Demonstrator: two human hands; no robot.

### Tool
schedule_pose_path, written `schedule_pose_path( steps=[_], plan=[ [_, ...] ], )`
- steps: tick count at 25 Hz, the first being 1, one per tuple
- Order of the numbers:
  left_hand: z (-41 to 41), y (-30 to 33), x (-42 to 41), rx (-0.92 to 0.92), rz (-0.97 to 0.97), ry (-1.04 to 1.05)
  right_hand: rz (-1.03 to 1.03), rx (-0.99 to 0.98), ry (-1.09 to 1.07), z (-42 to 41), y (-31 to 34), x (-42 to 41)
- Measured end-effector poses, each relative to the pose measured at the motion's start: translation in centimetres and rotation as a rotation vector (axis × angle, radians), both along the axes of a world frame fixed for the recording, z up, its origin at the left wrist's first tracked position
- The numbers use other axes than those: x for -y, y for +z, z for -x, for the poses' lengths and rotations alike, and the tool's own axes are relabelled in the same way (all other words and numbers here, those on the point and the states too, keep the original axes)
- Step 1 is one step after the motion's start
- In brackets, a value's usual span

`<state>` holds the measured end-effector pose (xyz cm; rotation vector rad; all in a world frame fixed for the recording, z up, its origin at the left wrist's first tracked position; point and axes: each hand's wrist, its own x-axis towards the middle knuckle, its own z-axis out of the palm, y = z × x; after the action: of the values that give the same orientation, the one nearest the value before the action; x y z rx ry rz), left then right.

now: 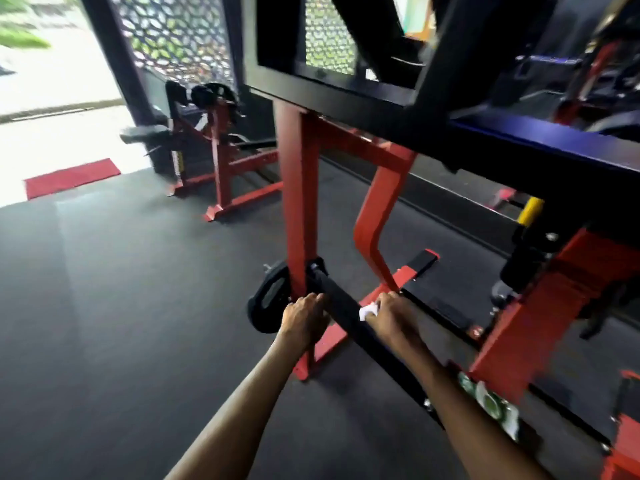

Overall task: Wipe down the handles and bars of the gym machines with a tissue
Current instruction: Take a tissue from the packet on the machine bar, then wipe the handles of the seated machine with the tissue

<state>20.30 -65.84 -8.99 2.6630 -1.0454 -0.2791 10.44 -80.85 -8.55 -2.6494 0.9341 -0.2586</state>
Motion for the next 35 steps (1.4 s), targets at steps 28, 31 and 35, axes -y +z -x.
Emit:
schedule_pose_path(
  steps=[28, 31, 35],
  plan=[
    [-46.8, 4.5, -28.1, -0.052, -0.058, 0.497, 0.002, -0.013, 0.441, -54.9, 3.1, -27.0],
    [-54.3, 4.4, -26.1, -0.055, -0.058, 0.466, 0.006, -0.031, 0.408, -62.0, 3.1, -25.3],
    [-67.3, 4.2, -22.4, -0.032, -0.049, 0.379, -0.007, -0.016, 0.325, -73.1, 2.8, -21.1]
  ],
)
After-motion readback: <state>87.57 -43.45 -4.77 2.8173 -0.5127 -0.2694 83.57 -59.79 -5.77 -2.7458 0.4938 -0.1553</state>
